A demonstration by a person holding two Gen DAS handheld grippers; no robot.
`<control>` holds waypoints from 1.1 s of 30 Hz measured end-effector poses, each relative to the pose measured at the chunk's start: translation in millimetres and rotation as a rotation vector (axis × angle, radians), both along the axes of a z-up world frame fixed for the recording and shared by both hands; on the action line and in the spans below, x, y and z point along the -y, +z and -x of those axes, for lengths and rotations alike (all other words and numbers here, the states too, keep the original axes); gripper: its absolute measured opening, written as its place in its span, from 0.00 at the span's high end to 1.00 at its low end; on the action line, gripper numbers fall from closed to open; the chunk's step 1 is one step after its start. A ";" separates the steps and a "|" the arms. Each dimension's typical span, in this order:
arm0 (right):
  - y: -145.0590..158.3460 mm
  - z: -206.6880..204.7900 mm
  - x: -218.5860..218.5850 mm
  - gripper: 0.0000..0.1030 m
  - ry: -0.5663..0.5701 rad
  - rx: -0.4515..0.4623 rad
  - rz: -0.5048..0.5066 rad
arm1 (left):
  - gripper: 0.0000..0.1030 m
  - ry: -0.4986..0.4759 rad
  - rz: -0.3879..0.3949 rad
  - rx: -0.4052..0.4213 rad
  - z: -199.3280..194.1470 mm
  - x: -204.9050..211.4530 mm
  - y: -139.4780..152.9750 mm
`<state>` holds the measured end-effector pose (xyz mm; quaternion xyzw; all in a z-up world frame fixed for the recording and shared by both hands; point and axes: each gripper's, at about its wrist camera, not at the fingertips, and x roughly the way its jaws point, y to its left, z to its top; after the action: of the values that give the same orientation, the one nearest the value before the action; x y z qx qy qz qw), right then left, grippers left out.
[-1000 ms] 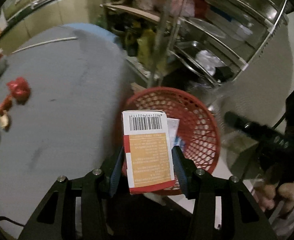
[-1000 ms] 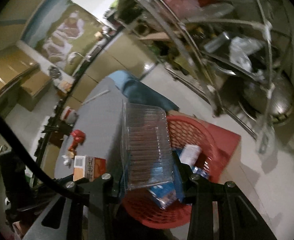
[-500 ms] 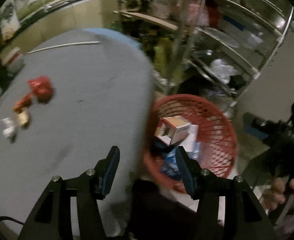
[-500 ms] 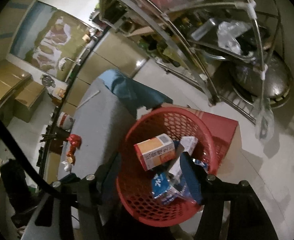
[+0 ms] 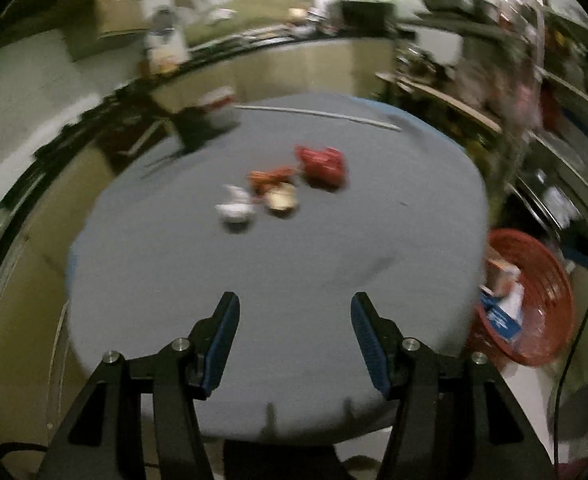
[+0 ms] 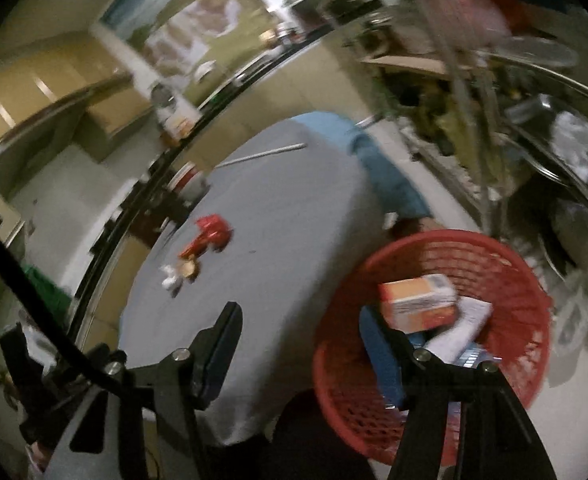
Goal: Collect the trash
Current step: 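Move both open tools back over the table toward the remaining trash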
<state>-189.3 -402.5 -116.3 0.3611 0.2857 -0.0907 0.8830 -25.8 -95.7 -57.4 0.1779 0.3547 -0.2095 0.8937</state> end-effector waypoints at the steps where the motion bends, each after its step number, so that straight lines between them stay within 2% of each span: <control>1: 3.3 -6.9 -8.5 0.37 0.022 -0.001 0.009 | 0.43 0.017 0.009 0.011 -1.4 -8.2 3.2; 6: 18.0 -29.5 -45.6 0.37 0.108 -0.014 0.067 | 0.35 0.095 0.040 0.097 -7.5 -51.6 23.5; 13: 52.4 -49.9 -73.2 0.37 0.155 0.015 0.153 | 0.34 0.174 0.034 0.204 -6.2 -97.1 43.8; 19: 78.5 -61.2 -88.7 0.37 0.190 0.040 0.197 | 0.33 0.221 0.083 0.198 -14.8 -118.1 56.0; 25: 103.9 -56.0 -102.0 0.37 0.196 0.075 0.281 | 0.33 0.219 0.103 0.203 -13.2 -122.9 62.3; 33: 123.6 -35.4 -101.8 0.37 0.167 0.113 0.317 | 0.33 0.183 0.129 0.215 1.1 -119.4 73.6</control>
<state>-153.9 -300.8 7.3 0.1972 0.2468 -0.0406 0.9479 -27.0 23.6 16.2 0.1084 0.2573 -0.1294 0.9515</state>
